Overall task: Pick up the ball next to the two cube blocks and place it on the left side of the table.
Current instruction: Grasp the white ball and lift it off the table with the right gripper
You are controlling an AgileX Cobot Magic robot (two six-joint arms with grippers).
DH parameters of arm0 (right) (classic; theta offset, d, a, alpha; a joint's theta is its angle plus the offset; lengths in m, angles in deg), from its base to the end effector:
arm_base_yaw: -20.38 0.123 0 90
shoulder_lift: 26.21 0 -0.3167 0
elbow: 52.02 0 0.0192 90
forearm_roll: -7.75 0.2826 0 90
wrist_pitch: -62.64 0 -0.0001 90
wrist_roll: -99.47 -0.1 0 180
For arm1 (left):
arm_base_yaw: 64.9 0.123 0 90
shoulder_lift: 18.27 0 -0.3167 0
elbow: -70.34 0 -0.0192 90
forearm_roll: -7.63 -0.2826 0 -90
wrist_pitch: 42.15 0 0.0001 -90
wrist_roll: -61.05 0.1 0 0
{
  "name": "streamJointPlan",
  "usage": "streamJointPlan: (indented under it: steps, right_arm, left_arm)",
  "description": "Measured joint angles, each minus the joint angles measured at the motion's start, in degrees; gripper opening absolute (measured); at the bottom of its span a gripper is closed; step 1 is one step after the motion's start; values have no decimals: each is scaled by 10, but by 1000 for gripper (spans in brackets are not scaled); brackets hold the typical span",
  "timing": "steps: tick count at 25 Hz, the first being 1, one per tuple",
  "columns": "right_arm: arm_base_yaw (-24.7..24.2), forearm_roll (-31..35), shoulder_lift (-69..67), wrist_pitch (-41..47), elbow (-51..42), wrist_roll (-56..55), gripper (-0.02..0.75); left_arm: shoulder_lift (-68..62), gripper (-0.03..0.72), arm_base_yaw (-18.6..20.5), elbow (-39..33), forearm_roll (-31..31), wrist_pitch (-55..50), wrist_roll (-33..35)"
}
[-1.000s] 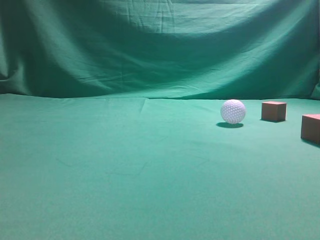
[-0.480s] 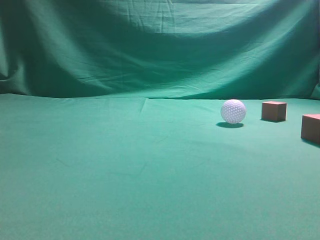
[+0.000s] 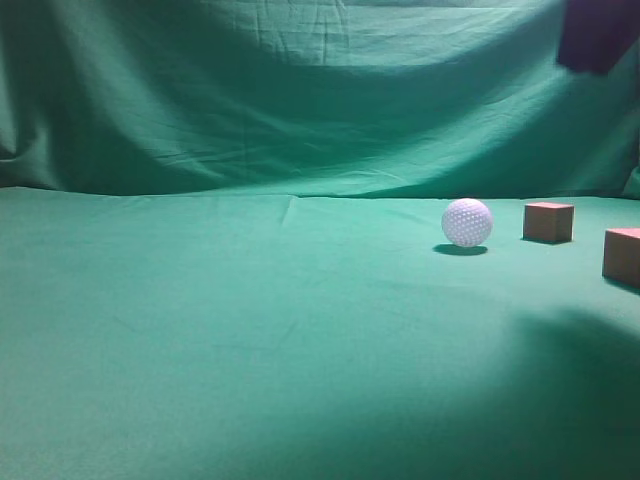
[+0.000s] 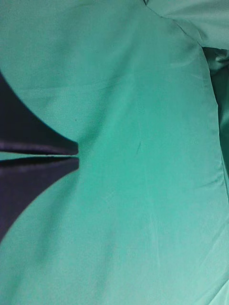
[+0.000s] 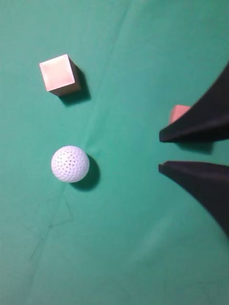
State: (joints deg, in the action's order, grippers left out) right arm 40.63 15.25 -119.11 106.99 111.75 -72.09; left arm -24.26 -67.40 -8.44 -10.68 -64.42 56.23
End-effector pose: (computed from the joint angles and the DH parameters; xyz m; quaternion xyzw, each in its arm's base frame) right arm 0.3103 0.1242 0.2759 -0.2067 0.9497 0.0785 0.2220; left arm 0.0606 0.0093 0.1734 0.0665 0.7953 0.0983 0.5945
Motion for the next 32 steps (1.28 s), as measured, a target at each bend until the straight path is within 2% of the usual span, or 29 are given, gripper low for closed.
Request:
streamJointPlan:
  steps: [5, 7, 15, 16, 20, 24, 25, 29, 32]
  right_arm:
    - [3, 32, -98, -29, 53, 15, 515]
    - [7, 39, -133, -40, 71, 19, 594]
    - [10, 54, -233, -46, 131, 31, 587]
    - [10, 55, -243, -47, 139, 31, 543]
    - [10, 57, -280, -54, 152, 32, 538]
    - [10, 58, -287, -68, 152, 32, 317]
    - [10, 58, -287, -70, 153, 33, 300]
    - [10, 70, -287, -53, 183, 33, 314]
    - [12, 123, -287, -22, 236, 51, 314]
  left_arm:
    - [0, 0, 0, 0, 0, 0, 0]
    - [0, 0, 0, 0, 0, 0, 0]
    - [0, 0, 0, 0, 0, 0, 0]
    - [0, 0, 0, 0, 0, 0, 0]
    - [0, 0, 0, 0, 0, 0, 0]
    - [0, 0, 0, 0, 0, 0, 0]
    - [0, 0, 0, 0, 0, 0, 0]
    - [0, 0, 0, 0, 0, 0, 0]
    - [0, 0, 0, 0, 0, 0, 0]
